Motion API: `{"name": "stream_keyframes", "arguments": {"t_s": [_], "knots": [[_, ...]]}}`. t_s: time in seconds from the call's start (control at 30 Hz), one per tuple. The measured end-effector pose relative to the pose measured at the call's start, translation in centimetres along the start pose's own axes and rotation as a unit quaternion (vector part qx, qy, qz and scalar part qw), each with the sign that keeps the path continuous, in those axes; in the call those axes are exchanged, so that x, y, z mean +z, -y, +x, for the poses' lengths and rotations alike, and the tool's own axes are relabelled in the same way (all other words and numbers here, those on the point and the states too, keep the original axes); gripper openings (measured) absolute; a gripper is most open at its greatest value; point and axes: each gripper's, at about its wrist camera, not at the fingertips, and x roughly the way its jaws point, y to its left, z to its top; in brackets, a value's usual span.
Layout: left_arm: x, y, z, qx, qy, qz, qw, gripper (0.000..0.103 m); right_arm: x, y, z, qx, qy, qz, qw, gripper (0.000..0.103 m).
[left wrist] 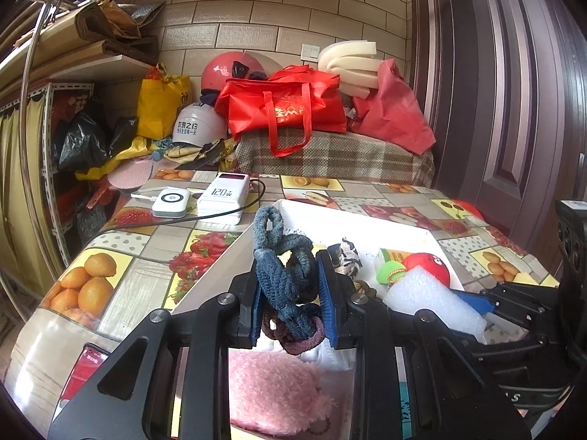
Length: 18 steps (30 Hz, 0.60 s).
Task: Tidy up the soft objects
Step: 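Drop the blue rope into the box with the left gripper while the right holds the foam block, then lower the white foam block into the box with the right gripper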
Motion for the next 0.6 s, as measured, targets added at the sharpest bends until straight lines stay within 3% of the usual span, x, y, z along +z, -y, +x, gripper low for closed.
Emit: {"name": "stream_keyframes", "arguments": {"t_s": [0.17, 0.33, 0.4, 0.43, 0.47, 0.5, 0.53, 0.6], "knots": [[0.2, 0.3, 0.3, 0.002, 0.007, 0.0, 1.0, 0.025, 0.0, 1.4, -0.6, -0.001, 0.019, 0.042, 0.999, 0.05], [0.6, 1.4, 1.4, 0.0, 0.009, -0.002, 1.0, 0.025, -0.1, -0.3, -1.8, 0.006, 0.043, 0.016, 0.999, 0.05], [0.6, 1.9, 1.2, 0.011, 0.017, 0.009, 0.9998, 0.032, -0.1, -0.9, -2.2, 0.0, 0.053, 0.003, 0.999, 0.05], [0.5, 2.1, 1.0, 0.019, 0.025, 0.014, 0.9994, 0.047, 0.0, -1.1, -2.3, -0.001, 0.057, -0.002, 0.998, 0.06], [0.5, 2.3, 0.7, 0.024, 0.033, 0.017, 0.999, 0.075, 0.0, -1.1, -2.3, -0.003, 0.059, -0.006, 0.998, 0.071], [0.4, 2.4, 0.4, 0.025, 0.04, 0.021, 0.9987, 0.086, 0.0, -1.2, -2.3, -0.008, 0.059, -0.008, 0.998, 0.093], [0.4, 2.6, 0.2, 0.028, 0.045, 0.026, 0.9983, 0.102, 0.0, -1.3, -2.3, -0.013, 0.06, -0.011, 0.998, 0.099], [0.3, 2.9, 0.1, 0.032, 0.049, 0.035, 0.9977, 0.103, 0.0, -1.6, -2.5, -0.018, 0.067, -0.016, 0.997, 0.102]]}}
